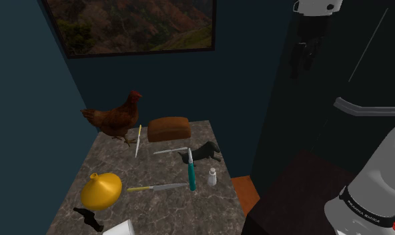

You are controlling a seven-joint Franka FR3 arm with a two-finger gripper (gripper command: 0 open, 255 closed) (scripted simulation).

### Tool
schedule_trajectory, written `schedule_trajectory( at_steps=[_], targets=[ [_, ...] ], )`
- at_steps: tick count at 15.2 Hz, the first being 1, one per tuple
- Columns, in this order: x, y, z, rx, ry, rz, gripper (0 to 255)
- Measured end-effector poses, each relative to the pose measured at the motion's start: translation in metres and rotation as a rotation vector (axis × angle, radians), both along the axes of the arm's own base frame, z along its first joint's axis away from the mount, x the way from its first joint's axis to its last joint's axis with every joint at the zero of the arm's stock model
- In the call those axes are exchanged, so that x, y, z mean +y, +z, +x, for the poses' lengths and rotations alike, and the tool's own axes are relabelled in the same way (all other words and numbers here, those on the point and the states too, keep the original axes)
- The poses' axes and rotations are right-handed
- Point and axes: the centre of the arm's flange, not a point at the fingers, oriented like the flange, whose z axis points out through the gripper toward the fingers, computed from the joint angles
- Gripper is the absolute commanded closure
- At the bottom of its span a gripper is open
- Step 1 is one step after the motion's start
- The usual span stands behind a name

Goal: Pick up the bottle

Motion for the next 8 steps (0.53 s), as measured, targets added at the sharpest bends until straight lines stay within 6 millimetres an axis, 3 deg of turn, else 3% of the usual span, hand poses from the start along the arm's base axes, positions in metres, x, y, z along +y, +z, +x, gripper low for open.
schedule_trajectory(
  at_steps=[2, 8],
  targets=[
    [0.003, -0.005, 0.002, -0.001, -0.003, 0.0, 0],
    [0.045, -0.06, 0.027, -0.013, -0.035, -0.006, 0]
  ],
)
